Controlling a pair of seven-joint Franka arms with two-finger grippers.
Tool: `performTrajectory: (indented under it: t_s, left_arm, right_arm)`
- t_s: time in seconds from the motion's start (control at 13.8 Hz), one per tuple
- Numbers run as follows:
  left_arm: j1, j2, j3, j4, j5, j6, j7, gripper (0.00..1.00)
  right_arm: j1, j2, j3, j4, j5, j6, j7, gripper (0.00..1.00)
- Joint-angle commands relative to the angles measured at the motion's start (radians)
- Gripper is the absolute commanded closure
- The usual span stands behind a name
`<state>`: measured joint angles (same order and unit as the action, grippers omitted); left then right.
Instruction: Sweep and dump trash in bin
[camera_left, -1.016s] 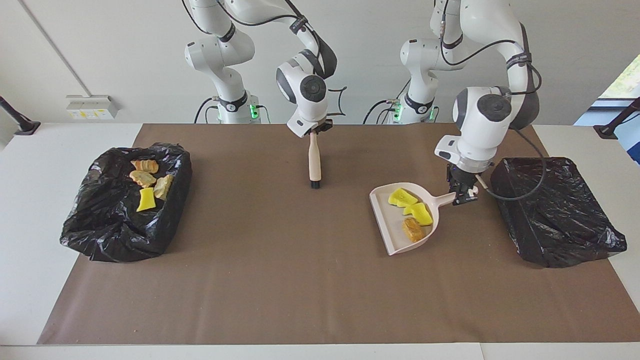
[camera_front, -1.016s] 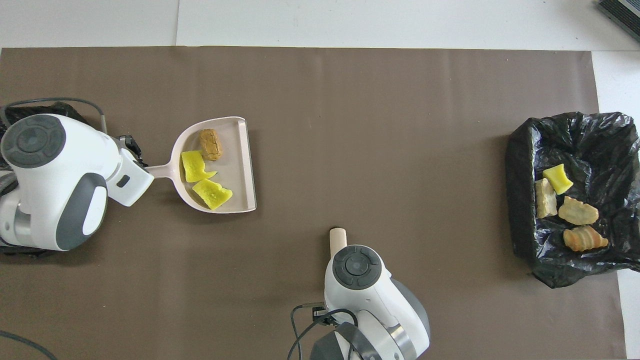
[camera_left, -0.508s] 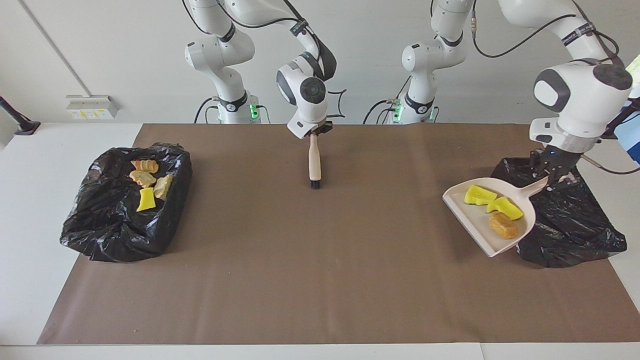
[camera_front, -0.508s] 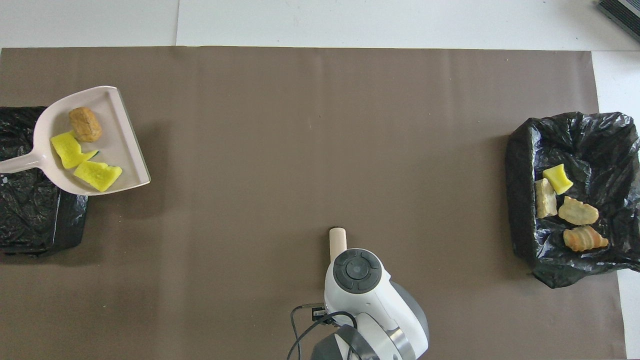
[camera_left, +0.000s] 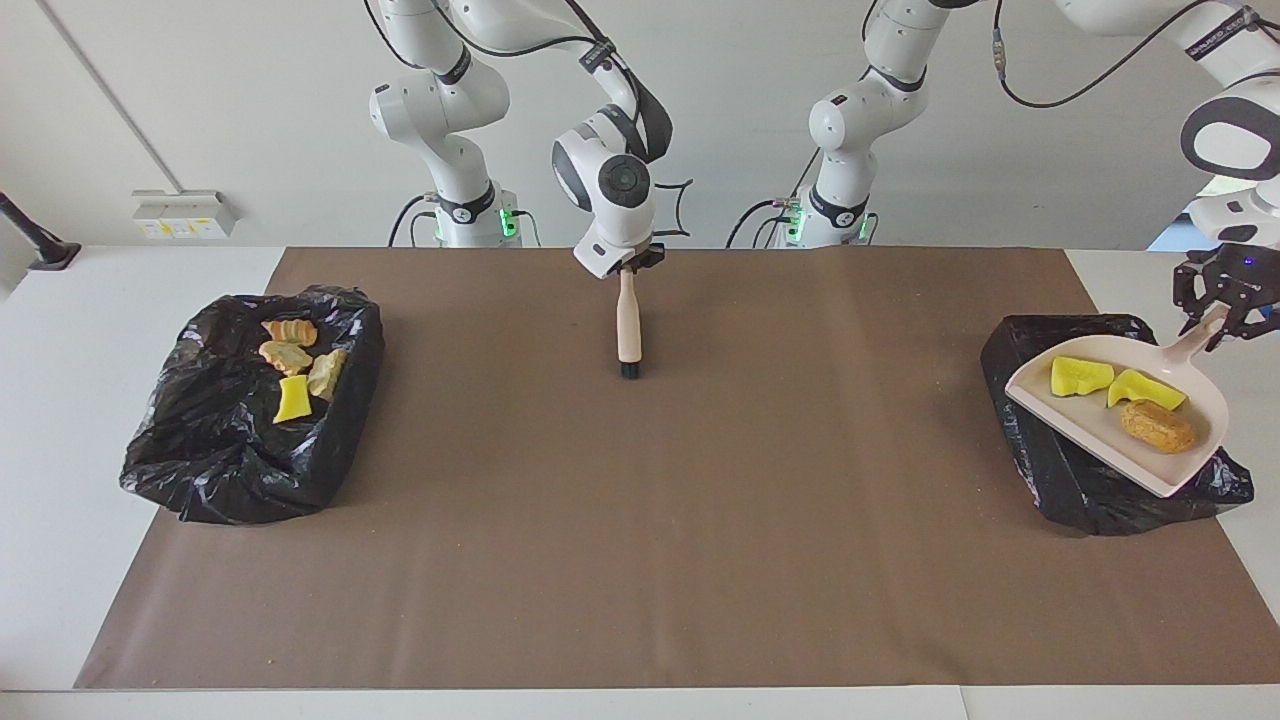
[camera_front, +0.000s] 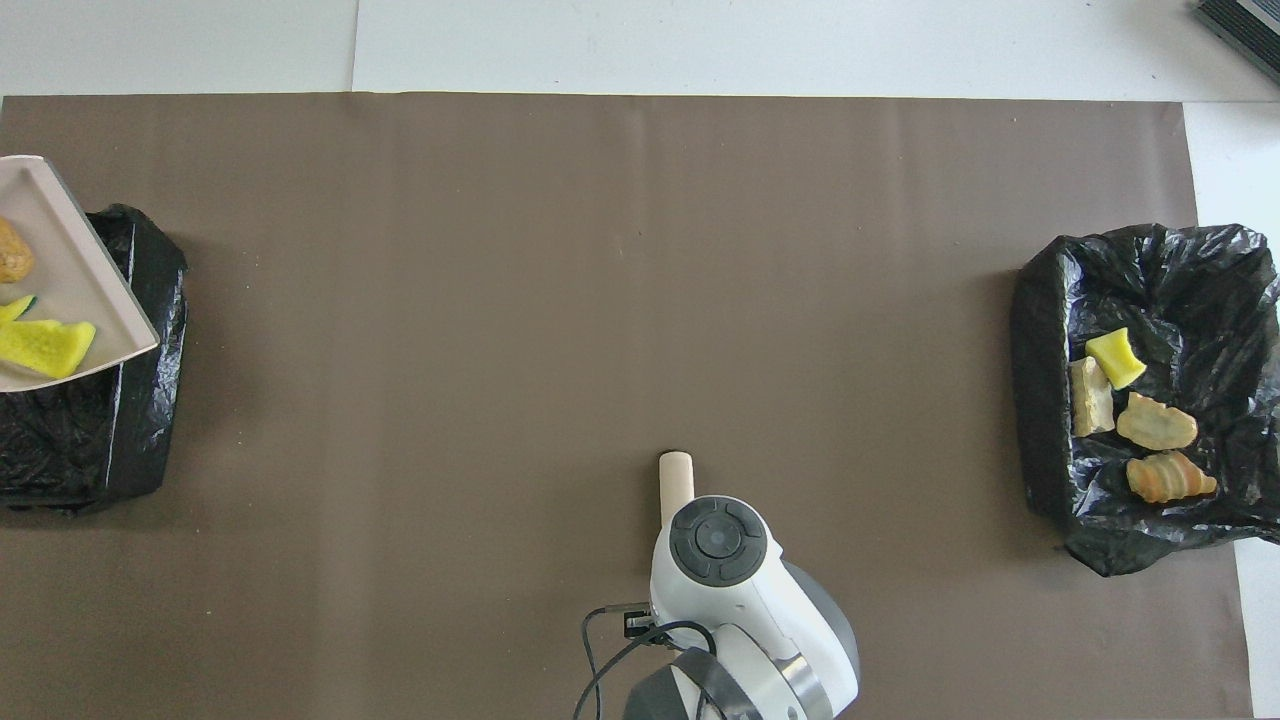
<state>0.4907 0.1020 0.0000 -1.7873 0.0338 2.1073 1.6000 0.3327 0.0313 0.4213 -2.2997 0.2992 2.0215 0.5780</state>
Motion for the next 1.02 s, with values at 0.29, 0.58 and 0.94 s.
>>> performTrajectory:
  t_s: [0.29, 0.58, 0.94]
  left_arm:
    - [0.028, 0.051, -0.002, 0.091, 0.263, 0.036, 0.014, 1.0]
    - [0.031, 0.05, -0.002, 0.08, 0.432, 0.059, 0.005, 1.0]
    - [0.02, 0.048, -0.002, 0.075, 0.572, 0.063, 0.003, 1.0]
  right_arm:
    - [-0.017, 0.018, -0.002, 0.002, 0.023, 0.045, -0.075, 0.0]
    - [-0.043, 0.096, -0.01, 0.103, -0.035, 0.107, -0.067, 0.0]
    - [-0.173, 0.136, -0.013, 0.227, -0.242, 0.149, -0.064, 0.0]
